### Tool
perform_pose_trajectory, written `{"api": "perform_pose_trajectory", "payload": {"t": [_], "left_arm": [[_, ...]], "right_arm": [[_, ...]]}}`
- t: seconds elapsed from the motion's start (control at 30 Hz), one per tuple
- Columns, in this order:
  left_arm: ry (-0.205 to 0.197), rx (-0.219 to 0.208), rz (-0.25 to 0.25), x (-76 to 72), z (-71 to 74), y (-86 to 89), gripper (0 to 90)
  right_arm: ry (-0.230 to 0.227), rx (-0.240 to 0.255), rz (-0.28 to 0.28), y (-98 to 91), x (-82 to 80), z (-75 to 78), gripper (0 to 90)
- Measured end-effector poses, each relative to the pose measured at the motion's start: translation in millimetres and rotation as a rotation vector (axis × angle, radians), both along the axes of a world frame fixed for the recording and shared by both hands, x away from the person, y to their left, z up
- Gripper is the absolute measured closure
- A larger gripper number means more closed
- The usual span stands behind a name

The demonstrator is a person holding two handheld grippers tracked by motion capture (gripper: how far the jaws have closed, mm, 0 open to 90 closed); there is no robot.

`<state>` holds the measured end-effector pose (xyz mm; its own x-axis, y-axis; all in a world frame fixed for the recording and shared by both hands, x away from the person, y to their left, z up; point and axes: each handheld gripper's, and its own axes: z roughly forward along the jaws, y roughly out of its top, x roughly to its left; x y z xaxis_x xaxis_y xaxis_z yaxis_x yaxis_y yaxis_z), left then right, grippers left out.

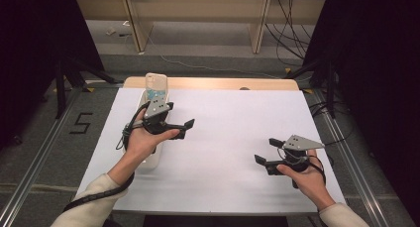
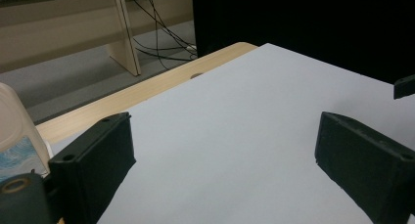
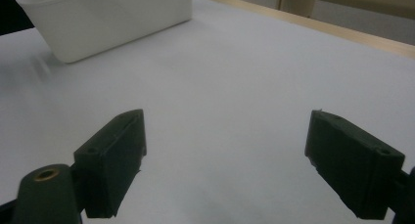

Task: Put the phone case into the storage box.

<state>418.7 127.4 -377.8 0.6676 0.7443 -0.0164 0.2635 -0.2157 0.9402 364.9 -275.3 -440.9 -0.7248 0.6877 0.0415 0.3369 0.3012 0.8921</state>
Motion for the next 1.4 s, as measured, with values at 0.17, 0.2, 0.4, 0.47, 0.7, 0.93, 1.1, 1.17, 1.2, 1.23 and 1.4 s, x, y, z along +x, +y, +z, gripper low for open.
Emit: {"api": "perform_pose_trajectory", "payload": {"t": [0.17, 0.2, 0.4, 0.47, 0.7, 0.93, 1.1, 1.17, 1.2, 1.23, 1.4], "left_arm": [[-0.001, -0.001, -0.007, -2.7, -0.7, -0.3, 6.8], [-0.002, -0.002, -0.009, -3.4, -0.9, -0.5, 6.8], [-0.005, -0.005, -0.019, -8.2, -2.5, -1.5, 6.8], [-0.003, -0.007, -0.023, -10.0, -3.3, -1.9, 6.9], [-0.010, -0.010, -0.045, -15.6, -7.2, -1.6, 6.9], [-0.015, -0.013, -0.064, -21.7, -9.8, -0.7, 6.7], [-0.015, -0.011, -0.074, -25.9, -12.8, -1.0, 6.3], [-0.018, -0.016, -0.076, -27.5, -14.7, -1.2, 6.1], [-0.019, -0.017, -0.079, -28.4, -15.8, -1.2, 5.9], [-0.019, -0.019, -0.084, -29.3, -16.5, -1.3, 5.5], [-0.020, -0.013, -0.102, -33.5, -19.5, -1.5, 4.0]], "right_arm": [[0.000, 0.002, 0.001, 0.2, 0.0, 0.0, 16.2], [0.000, 0.002, 0.001, 0.2, 0.0, 0.0, 16.2], [0.000, 0.001, 0.000, 0.1, 0.0, 0.1, 16.2], [0.000, 0.003, 0.001, 0.2, 0.0, 0.1, 16.2], [-0.001, 0.001, 0.001, 0.1, 0.0, 0.1, 16.2], [-0.001, 0.001, 0.000, -0.1, -0.1, 0.3, 16.2], [-0.002, 0.002, 0.001, -0.1, 0.0, 0.3, 16.2], [-0.002, 0.002, 0.001, 0.0, -0.1, 0.4, 16.2], [-0.003, 0.002, 0.001, 0.0, -0.1, 0.4, 16.2], [-0.003, 0.003, 0.002, -0.1, -0.2, 0.5, 16.2], [-0.003, 0.004, 0.001, -0.1, -0.2, 0.5, 16.2]]}}
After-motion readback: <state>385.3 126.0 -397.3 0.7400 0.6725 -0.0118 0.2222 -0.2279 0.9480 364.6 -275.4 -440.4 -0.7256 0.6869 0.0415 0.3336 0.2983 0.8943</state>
